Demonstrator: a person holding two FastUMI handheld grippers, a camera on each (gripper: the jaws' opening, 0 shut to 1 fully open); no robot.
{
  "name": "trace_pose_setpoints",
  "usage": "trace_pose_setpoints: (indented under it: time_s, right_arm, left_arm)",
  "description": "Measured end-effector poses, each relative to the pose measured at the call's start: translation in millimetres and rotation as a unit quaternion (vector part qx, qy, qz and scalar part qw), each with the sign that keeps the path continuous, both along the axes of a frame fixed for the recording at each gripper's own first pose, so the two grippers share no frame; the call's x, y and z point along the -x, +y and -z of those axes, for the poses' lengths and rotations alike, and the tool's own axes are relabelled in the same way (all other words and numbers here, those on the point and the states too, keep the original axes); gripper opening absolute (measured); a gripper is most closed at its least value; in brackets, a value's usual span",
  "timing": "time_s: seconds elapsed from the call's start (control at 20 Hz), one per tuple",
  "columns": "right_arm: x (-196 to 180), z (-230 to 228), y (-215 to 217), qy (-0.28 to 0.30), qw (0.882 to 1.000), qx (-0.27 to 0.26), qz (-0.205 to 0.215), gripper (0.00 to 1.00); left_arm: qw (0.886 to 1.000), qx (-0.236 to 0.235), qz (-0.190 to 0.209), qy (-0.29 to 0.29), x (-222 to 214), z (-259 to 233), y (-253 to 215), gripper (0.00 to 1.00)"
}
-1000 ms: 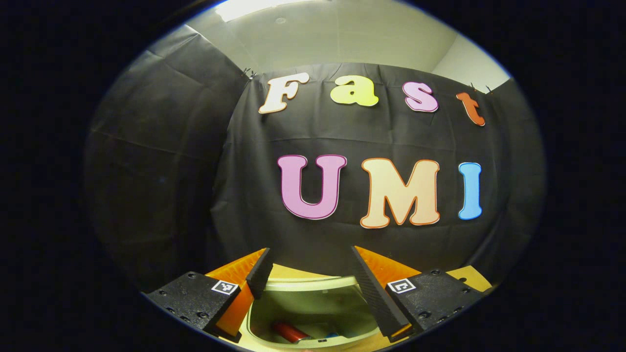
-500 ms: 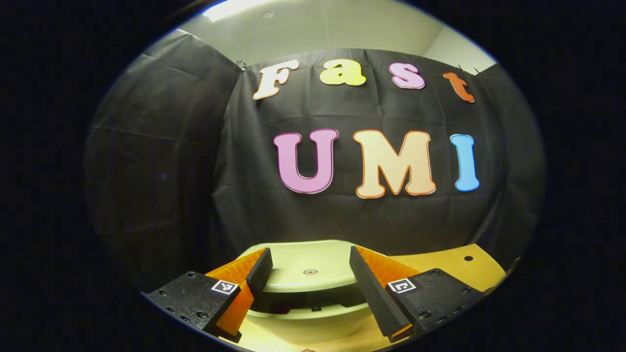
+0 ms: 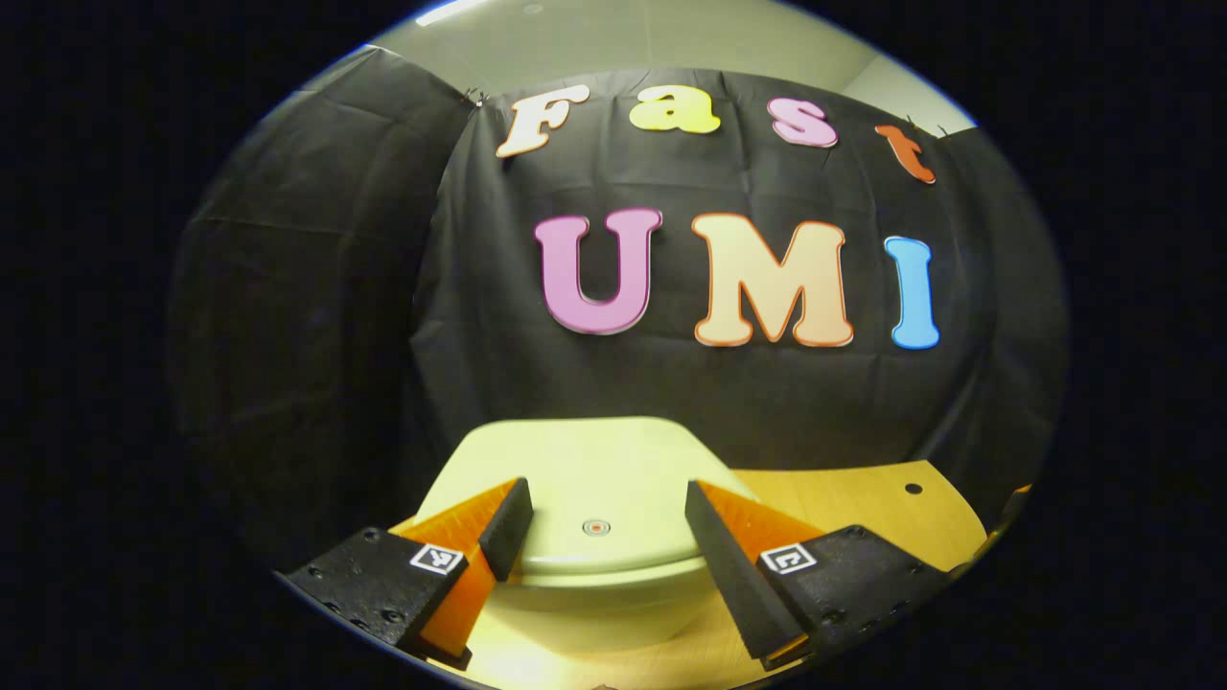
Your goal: Press the lid of the desktop garbage bin to open it, pick up the crumpled paper on the desktop and throw it into the bin, then pick up the pop can on the desktop and drop it into the bin, and finally close the garbage bin lid.
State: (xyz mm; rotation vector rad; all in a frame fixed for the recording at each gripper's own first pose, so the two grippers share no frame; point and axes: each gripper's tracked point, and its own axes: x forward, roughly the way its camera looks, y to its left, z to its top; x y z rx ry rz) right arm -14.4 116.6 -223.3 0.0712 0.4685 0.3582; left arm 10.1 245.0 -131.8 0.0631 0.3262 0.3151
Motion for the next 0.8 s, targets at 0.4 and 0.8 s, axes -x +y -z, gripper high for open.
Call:
trace_pose_setpoints:
  time_s: [0.4, 0.8]
  right_arm:
    - [-5.8, 10.7, -1.9, 0.018, 0.999, -0.031, 0.024, 0.99]
    - [-42.7, -66.3, -46.7, -0.076, 0.993, -0.031, 0.085, 0.99]
  left_arm:
    - [0.999, -0.016, 0.010, 0.027, -0.9, 11.3, 1.4, 0.96]
    - [0.991, -0.006, 0.039, -0.130, -0.2, -63.4, -50.9, 0.93]
